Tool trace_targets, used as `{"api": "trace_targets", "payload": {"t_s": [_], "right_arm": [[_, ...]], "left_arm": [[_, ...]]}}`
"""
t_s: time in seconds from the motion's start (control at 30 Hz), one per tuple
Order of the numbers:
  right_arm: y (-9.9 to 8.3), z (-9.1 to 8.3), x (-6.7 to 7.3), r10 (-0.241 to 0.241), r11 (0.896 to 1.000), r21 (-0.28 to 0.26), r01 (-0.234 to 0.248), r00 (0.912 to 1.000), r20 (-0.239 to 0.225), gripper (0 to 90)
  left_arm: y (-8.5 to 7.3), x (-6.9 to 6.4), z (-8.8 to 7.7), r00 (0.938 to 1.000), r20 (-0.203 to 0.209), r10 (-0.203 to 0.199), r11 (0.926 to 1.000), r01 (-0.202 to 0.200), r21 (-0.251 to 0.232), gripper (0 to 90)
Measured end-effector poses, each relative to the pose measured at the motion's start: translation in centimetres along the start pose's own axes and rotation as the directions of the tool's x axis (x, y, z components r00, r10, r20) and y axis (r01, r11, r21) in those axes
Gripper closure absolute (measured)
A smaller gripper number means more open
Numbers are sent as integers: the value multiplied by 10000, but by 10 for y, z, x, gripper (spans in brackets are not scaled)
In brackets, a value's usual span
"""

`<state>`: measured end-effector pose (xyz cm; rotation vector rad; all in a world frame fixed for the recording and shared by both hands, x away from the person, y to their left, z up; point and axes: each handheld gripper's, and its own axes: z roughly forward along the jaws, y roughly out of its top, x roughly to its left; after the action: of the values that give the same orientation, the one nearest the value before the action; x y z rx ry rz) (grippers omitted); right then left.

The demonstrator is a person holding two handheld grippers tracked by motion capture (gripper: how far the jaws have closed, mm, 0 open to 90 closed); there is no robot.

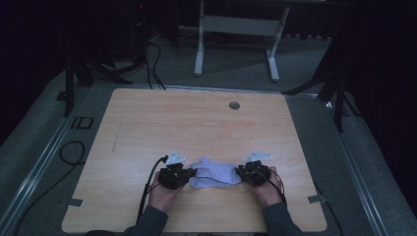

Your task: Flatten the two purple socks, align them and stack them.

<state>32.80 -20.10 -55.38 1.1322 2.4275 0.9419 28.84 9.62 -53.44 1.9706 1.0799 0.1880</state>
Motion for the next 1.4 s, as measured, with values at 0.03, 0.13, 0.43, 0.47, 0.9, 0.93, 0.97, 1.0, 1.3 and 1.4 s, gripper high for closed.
{"api": "trace_targets", "payload": {"t_s": [0.03,0.13,0.43,0.47,0.9,0.93,0.97,1.0,1.3,1.4], "right_arm": [[0,0,1,-1,10000,-18,1,10000,42,764],[-1,0,3,-75,10000,-59,76,9998,168,764],[-4,0,3,149,9995,-264,-145,9997,177,764],[-4,0,3,144,9995,-270,-139,9997,180,764],[-6,0,4,234,9988,-430,-222,9993,274,752],[-6,0,4,246,9988,-437,-233,9993,292,745],[-7,0,4,311,9986,-443,-296,9990,327,717],[-7,0,3,367,9983,-455,-351,9988,337,711],[-8,-1,1,687,9951,-709,-689,9976,-49,617],[-7,-6,2,724,9912,-1085,-754,9969,-309,598]], "left_arm": [[-1,0,0,10000,-7,19,10000,-19,30,884],[-6,0,-1,9999,-24,156,9993,-155,335,884],[-20,4,-1,10000,81,-27,9962,20,873,885],[-20,4,-1,10000,80,-31,9959,24,905,885],[-25,4,3,9985,-541,77,9931,-13,1174,658],[-25,4,3,9985,-541,77,9931,-13,1174,639],[-24,7,1,9979,-650,-7,9947,74,1027,616],[-24,8,0,9975,-708,-57,9955,124,945,604],[-21,14,-7,9922,-1244,37,9971,58,764,529],[-20,17,-8,9905,-1374,23,9977,71,680,523]]}}
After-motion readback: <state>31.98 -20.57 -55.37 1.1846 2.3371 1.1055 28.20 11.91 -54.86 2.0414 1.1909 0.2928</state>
